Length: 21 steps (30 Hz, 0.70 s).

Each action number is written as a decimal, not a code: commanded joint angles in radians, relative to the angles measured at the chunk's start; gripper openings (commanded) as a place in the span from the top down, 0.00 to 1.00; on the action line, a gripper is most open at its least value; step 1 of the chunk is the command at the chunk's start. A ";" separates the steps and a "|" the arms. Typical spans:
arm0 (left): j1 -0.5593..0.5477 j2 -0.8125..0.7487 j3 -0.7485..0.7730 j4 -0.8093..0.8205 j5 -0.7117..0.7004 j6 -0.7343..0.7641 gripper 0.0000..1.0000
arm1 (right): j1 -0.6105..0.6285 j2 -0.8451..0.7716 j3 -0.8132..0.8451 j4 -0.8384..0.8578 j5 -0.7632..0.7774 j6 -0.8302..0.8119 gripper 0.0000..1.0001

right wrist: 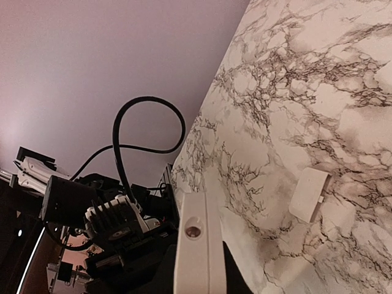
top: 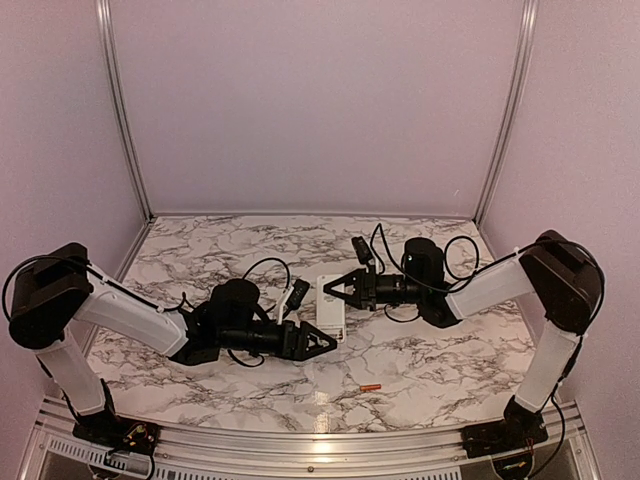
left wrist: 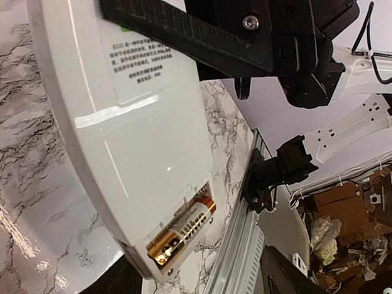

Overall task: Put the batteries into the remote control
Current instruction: Press the battery in the battery compartment.

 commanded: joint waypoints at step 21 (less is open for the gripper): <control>0.027 0.105 0.075 0.028 -0.027 -0.100 0.60 | 0.017 -0.035 0.022 0.025 0.006 0.004 1.00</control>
